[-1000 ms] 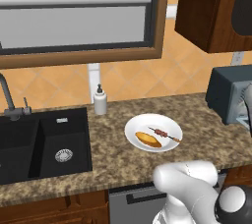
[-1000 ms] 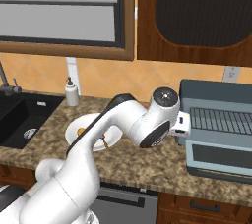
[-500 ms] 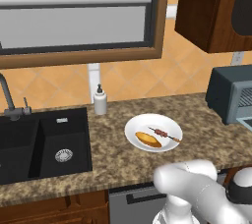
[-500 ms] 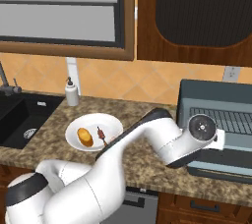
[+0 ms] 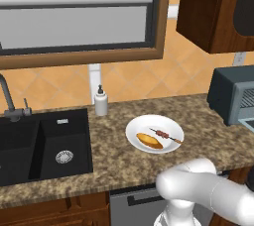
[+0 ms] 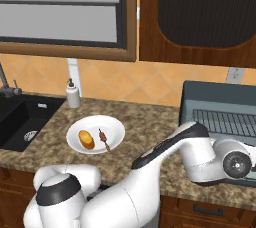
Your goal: Pick up the kebab skewer and baguette bread, and place them inside the toaster oven. Close the toaster oven door and start by setting the timer.
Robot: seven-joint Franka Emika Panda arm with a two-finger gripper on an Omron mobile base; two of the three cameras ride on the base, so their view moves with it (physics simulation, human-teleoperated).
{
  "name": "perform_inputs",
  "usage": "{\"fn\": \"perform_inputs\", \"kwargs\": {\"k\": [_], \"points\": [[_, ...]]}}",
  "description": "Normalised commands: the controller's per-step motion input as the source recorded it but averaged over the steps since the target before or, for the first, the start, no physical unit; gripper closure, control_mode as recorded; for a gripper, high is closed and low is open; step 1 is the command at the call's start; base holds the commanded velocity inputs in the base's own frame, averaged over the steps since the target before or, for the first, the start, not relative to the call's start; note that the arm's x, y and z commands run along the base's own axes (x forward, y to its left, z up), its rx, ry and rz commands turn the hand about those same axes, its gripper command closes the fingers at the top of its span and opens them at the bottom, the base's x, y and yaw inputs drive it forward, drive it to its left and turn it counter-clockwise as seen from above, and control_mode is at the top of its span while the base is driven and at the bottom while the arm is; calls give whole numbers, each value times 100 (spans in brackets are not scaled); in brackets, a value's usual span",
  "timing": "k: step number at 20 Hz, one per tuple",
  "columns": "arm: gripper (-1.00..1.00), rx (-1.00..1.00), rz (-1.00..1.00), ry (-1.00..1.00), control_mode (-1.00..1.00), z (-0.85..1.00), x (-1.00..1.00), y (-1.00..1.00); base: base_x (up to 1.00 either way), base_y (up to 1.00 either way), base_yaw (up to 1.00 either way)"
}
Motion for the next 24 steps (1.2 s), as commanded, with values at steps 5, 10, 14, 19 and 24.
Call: {"fn": "perform_inputs", "kwargs": {"k": [5, 10, 14, 19, 24], "points": [[-100, 0, -6, -18, -100, 0, 33, -45, 0, 0, 0], [-100, 0, -2, -9, -100, -3, 27, -35, 0, 0, 0], [-100, 0, 0, 0, -100, 0, 6, -31, 0, 0, 0], [-100, 0, 0, -8, -100, -1, 4, -7, 0, 0, 0], [-100, -7, 1, -1, -100, -26, 4, 15, 0, 0, 0]]}}
